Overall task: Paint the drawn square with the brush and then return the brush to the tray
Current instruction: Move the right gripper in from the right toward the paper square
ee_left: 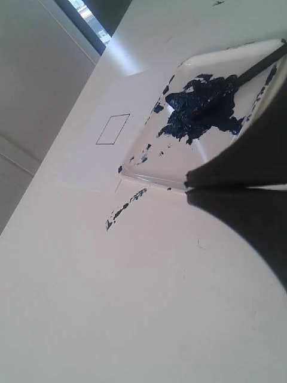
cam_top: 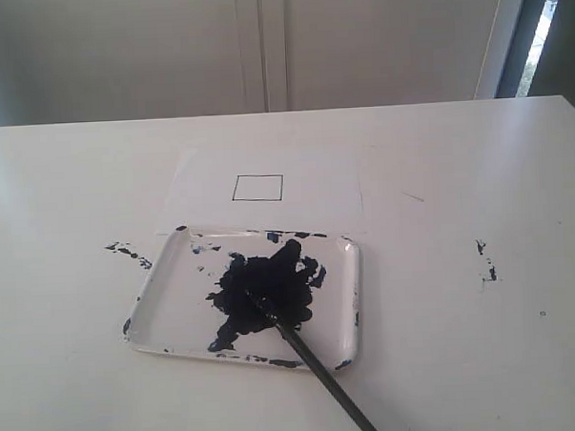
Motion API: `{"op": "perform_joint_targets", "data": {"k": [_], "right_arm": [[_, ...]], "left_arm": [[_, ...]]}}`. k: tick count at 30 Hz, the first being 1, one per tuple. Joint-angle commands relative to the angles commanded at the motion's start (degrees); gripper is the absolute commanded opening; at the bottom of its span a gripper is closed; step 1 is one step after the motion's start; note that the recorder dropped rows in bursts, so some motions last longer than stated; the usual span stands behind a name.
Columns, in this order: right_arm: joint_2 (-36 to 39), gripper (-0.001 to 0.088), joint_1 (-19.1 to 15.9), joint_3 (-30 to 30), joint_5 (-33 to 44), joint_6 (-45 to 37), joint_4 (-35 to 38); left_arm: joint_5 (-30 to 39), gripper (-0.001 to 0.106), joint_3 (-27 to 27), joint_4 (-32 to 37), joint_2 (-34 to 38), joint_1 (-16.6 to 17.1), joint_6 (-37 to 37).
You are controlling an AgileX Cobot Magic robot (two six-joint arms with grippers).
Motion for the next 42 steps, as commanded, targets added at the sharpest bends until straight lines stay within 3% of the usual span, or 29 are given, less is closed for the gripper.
{"op": "perform_joint_targets", "data": {"k": [13, 18, 23, 26, 35, 42], "right_arm": [[0.0, 0.0, 0.0, 0.0, -1.72, -0.06, -2.96], [0.0, 0.0, 0.0, 0.0, -11.93, 0.17, -2.74], [0.33, 0.0, -0.33, 0.0, -28.48, 0.17, -2.61], [4.9, 0.0, -0.33, -1.16, -35.35, 0.17, -2.61], [27.74, 0.0, -0.33, -8.52, -51.51, 0.17, -2.5], [43.57, 0.0, -0.33, -18.66, -54.38, 7.1, -1.11]], "left_arm": [[0.0, 0.0, 0.0, 0.0, 0.0, 0.0, 0.0], [0.0, 0.0, 0.0, 0.0, 0.0, 0.0, 0.0], [0.0, 0.0, 0.0, 0.0, 0.0, 0.0, 0.0], [0.0, 0.0, 0.0, 0.0, 0.0, 0.0, 0.0], [0.0, 0.0, 0.0, 0.0, 0.0, 0.0, 0.0], [0.0, 0.0, 0.0, 0.0, 0.0, 0.0, 0.0]]}}
